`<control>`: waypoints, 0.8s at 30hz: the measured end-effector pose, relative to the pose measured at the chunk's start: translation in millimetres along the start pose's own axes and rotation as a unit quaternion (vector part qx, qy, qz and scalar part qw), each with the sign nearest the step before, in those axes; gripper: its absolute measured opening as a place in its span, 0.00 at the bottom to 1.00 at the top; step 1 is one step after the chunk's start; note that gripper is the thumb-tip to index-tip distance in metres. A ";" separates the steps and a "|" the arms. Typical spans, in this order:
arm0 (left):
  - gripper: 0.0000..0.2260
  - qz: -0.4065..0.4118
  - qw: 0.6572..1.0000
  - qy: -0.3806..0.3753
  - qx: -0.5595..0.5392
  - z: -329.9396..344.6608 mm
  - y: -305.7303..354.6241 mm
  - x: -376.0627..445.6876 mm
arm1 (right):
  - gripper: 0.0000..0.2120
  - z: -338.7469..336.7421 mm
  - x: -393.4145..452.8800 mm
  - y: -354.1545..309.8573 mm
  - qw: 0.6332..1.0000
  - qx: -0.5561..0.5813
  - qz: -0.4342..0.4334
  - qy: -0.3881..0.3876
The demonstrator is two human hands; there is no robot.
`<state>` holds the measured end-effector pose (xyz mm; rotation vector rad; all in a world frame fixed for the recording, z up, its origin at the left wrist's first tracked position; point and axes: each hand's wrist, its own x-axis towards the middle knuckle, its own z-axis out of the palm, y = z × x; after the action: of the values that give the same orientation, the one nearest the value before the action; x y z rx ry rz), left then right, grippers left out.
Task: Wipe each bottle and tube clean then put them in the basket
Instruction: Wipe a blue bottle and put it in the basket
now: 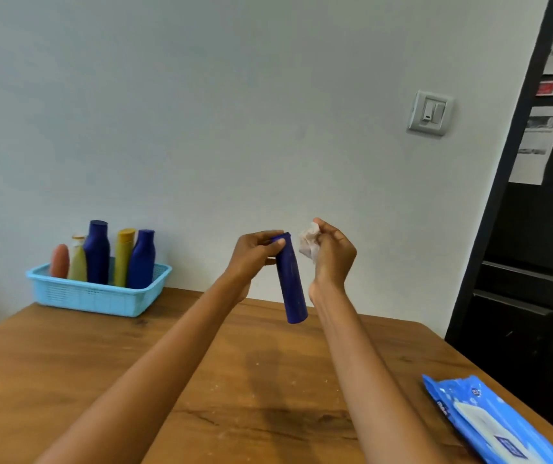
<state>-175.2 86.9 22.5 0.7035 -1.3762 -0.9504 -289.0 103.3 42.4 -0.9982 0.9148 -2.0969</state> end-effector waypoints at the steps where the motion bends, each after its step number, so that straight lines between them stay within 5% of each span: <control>1: 0.10 0.010 1.000 -0.003 -0.011 -11.7 9.4 -5.6 | 0.13 8.5 -10.4 -0.7 0.998 -0.041 -0.035 -0.011; 8: 0.12 0.050 0.999 0.007 -0.005 -67.0 48.7 -21.6 | 0.11 58.4 -68.9 5.1 0.949 -0.189 -0.215 -0.136; 12: 0.11 0.049 0.996 0.062 -0.043 -81.7 53.6 -19.7 | 0.15 63.0 -93.2 23.4 0.878 -0.250 -0.372 -0.169; 21: 0.12 0.027 0.996 0.054 -0.069 -93.2 52.4 -17.5 | 0.19 72.1 -93.6 35.4 0.877 -0.311 -0.319 -0.182; 24: 0.09 0.035 0.993 0.063 -0.096 -95.8 56.6 -16.2 | 0.23 78.7 -100.8 36.5 0.822 -0.356 -0.398 -0.199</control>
<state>-71.5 116.6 54.3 0.5562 -1.1740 -0.9532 -163.7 135.8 11.8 -2.4624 1.2116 -1.9860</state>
